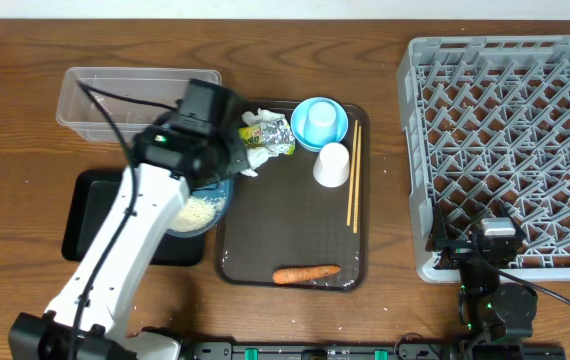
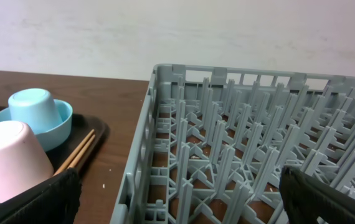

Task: Sort waste into correct bins and load items into the dishwasher rack
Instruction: 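Lift the blue bowl and carry it left over the black tray, then tilt the blue bowl to pour rice onto the black tray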

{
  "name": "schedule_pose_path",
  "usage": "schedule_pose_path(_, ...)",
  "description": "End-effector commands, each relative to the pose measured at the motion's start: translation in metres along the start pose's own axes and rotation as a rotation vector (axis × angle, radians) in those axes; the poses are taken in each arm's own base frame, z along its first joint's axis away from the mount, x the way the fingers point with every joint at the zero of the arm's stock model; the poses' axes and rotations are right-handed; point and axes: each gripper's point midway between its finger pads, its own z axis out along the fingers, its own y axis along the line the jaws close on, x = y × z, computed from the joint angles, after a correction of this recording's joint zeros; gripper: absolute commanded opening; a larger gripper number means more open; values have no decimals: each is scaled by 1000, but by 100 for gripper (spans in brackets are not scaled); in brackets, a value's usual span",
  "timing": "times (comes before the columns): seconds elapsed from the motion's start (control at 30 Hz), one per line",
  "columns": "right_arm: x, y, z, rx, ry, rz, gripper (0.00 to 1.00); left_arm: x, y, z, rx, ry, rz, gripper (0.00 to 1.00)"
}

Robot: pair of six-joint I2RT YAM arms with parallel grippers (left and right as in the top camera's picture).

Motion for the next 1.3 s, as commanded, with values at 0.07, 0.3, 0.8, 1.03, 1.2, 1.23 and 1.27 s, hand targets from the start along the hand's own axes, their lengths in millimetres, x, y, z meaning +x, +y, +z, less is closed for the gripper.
schedule_pose_path(0.07, 1, -1, 0, 4, 0, 3, 99, -15, -1, -15, 139, 18, -55, 6)
schedule_pose_path(0.3, 1, -1, 0, 4, 0, 3, 99, -23, 5, -23, 249, 53, -112, 6)
schedule_pose_path(0.8, 1, -1, 0, 3, 0, 3, 99, -44, 29, -50, 477, 79, -251, 6)
schedule_pose_path(1.03, 1, -1, 0, 4, 1, 3, 99, -56, 36, -72, 636, 57, -263, 6)
schedule_pose_path(1.2, 1, -1, 0, 4, 0, 3, 99, -57, 46, -84, 737, 59, -310, 6)
schedule_pose_path(1.23, 1, -1, 0, 3, 0, 3, 99, -56, 49, -85, 748, 61, -321, 6)
schedule_pose_path(1.27, 1, -1, 0, 4, 1, 3, 99, -55, 53, -86, 751, 61, -335, 6)
